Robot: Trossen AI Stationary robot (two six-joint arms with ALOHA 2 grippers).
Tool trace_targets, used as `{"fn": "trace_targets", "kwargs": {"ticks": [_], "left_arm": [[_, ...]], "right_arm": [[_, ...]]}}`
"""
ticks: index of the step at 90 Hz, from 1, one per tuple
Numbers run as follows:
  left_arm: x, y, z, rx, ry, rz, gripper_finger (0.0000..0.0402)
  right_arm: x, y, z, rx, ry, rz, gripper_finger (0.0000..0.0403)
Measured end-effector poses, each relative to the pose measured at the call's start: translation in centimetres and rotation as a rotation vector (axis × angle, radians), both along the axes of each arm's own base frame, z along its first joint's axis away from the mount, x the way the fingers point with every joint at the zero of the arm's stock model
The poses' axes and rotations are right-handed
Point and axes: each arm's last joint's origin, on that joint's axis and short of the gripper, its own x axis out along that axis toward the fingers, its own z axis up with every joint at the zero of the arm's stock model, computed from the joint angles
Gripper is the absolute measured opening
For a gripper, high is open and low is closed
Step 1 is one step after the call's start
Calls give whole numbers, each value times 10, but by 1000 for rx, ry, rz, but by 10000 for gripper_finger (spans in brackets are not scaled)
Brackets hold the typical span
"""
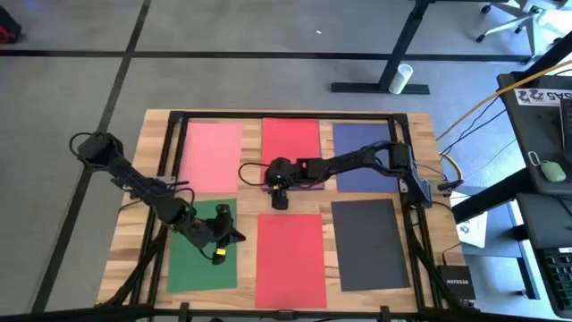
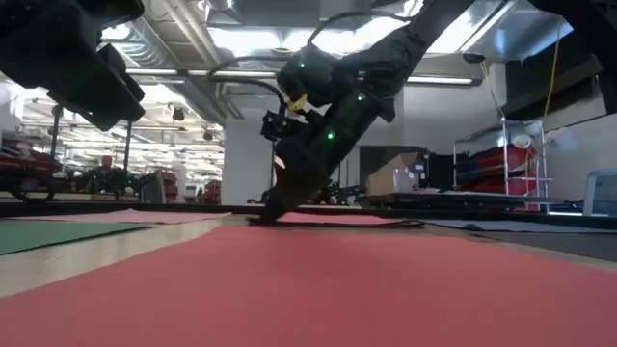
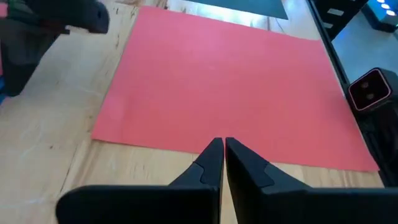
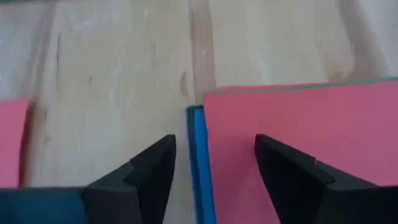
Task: Organize paper
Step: Stack the red paper on top of the red paper
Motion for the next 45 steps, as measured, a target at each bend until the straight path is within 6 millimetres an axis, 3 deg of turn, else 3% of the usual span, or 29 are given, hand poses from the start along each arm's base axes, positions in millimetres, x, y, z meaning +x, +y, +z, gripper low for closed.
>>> {"fn": "trace_targets", "kwargs": {"ticks": [15, 35, 45], "left_arm": [[0, 0, 0, 0, 1, 1, 0], [0, 0, 0, -1, 4, 3, 0], [0, 0, 0, -7, 6, 8, 0]], "right_arm": [[0, -2, -3, 9, 9, -20, 154], [0, -2, -3, 19, 8, -13, 18], [0, -2, -3, 17, 8, -14, 14]]}}
